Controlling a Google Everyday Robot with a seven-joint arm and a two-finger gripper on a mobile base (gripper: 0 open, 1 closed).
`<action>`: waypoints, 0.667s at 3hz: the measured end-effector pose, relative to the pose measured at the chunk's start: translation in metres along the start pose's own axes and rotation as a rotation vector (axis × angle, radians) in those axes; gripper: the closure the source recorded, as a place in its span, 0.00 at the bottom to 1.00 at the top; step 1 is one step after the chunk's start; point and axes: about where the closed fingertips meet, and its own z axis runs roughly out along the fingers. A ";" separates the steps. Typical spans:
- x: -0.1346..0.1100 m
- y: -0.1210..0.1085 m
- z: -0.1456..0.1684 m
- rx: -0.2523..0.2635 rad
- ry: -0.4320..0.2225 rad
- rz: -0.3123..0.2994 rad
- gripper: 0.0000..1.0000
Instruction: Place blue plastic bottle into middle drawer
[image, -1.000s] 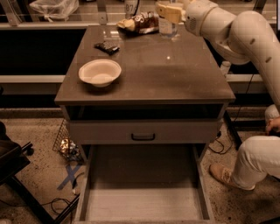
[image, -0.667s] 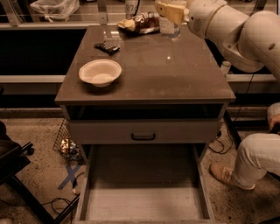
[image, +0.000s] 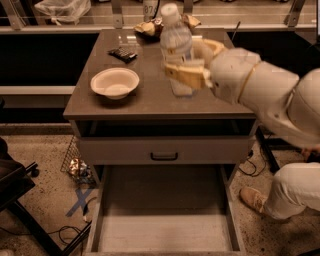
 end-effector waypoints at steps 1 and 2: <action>0.062 0.021 -0.092 0.031 0.084 0.106 1.00; 0.114 -0.010 -0.182 0.151 0.161 0.182 1.00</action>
Offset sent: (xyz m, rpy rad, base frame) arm -0.1171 -0.2527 -0.1678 0.0749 0.3145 -0.3000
